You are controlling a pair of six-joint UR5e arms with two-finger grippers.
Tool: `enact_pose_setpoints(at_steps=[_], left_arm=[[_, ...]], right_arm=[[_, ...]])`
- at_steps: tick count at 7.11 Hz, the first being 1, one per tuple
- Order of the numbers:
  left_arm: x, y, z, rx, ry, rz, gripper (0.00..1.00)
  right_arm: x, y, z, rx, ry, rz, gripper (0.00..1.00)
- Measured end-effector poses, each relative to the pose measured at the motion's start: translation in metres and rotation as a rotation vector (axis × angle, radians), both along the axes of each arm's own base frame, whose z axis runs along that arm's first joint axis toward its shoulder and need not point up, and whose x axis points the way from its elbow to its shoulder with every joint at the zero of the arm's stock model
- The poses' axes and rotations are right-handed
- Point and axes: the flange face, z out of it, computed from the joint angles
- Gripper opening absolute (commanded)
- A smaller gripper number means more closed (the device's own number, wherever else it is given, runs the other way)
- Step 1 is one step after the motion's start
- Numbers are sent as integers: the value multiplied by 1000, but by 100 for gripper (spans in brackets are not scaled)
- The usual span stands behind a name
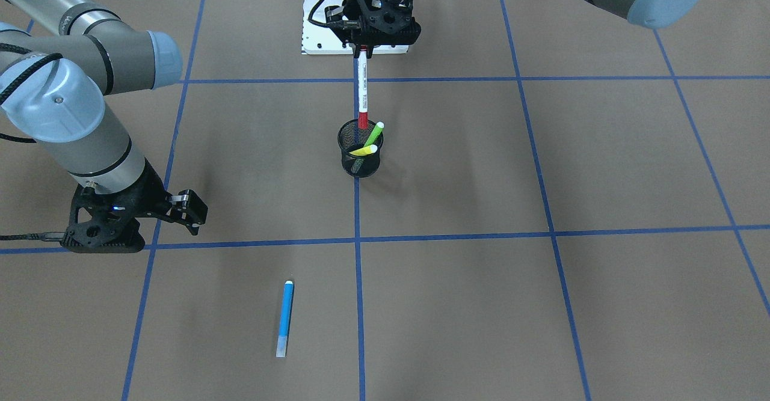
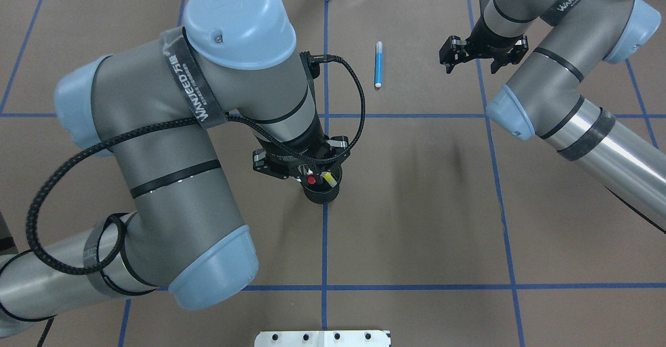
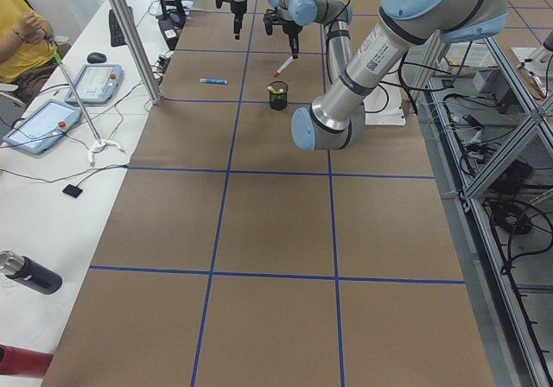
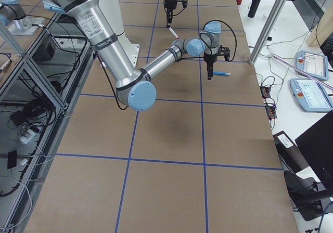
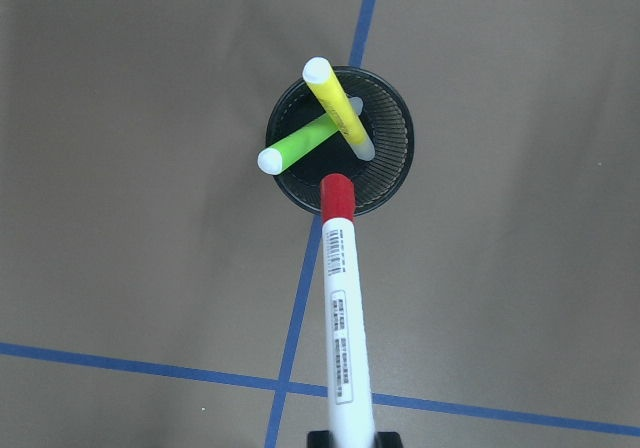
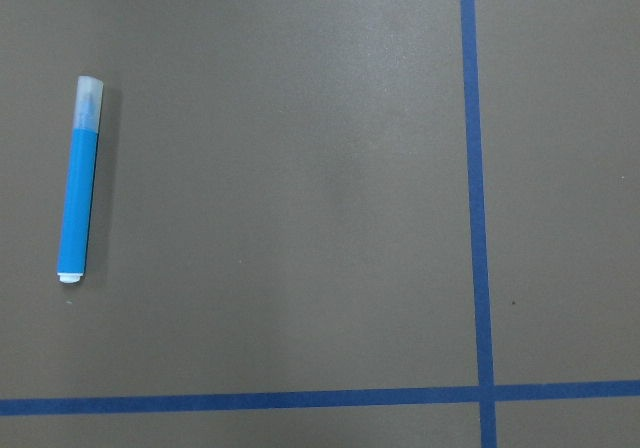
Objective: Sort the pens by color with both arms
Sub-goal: 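Lift the white marker and carry it beside the blue marker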
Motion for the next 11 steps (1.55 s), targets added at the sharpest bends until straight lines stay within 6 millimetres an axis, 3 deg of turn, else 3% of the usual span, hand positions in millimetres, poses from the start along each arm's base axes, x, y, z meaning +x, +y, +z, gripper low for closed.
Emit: enact_pose_setpoints(at_steps=[1,3,7,9,11], left_arm=[[-5,-18,1,67,13,-31,0],[8,-62,13,188,42,-132,0],[88,-167,73,378,75,-355,0],[133,-211,75,435,74,-417,0],[164,-238,67,473,49,-436,0]], right_arm=[[0,0,0,0,0,0,99],[1,1,7,-7,5,-2,99],[5,7,27,-31,-9,-28,99],[12,9,42,-36,-16,-31,99],[18,11,51,-57,-32,-38,99]])
